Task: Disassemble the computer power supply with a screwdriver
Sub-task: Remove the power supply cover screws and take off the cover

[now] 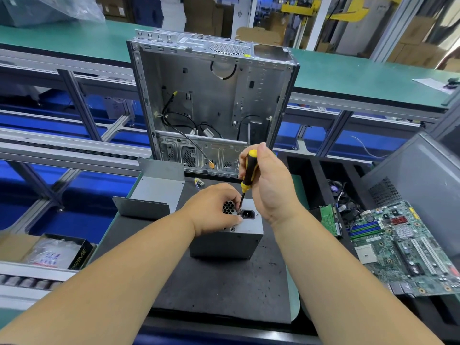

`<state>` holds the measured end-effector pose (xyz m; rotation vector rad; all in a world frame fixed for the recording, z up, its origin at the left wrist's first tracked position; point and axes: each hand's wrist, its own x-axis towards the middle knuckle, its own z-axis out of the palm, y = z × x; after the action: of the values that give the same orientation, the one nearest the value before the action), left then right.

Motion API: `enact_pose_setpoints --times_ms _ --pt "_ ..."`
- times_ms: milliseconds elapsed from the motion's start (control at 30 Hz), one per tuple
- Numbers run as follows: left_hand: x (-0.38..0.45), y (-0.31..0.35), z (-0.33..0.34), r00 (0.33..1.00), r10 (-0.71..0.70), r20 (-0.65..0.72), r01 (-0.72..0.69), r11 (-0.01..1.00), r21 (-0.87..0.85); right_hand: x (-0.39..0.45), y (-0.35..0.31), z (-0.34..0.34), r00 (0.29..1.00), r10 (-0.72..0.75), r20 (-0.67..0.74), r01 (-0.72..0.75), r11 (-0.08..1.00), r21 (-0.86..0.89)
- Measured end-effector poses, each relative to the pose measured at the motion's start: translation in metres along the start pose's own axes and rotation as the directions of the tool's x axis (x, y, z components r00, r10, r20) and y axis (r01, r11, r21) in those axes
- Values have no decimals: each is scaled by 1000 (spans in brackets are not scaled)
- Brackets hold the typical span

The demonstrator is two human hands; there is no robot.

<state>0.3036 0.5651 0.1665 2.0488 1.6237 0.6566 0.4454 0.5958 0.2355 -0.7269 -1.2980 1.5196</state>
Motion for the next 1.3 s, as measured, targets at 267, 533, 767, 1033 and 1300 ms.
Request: enact_pose_setpoints --times_ms 267,533,767,1033,1300 --pt "-1 -1 1 1000 -6 2 6 1000 -21 -1 4 7 993 -63 99 54 995 85" --pt "0 -1 1 1000 -5 2 5 999 -37 5 2 6 990 -44 134 29 994 110" --pt "1 -1 1 1000 -8 -8 8 1000 -8 11 -1 7 975 24 222 -53 991 122" --pt "0 -2 1 1000 -14 5 14 1000 12 4 -2 -2 983 70 170 -80 995 56" --pt "-1 -2 2 1000 -19 -25 18 1000 -23 -2 -1 4 986 65 153 -93 978 186"
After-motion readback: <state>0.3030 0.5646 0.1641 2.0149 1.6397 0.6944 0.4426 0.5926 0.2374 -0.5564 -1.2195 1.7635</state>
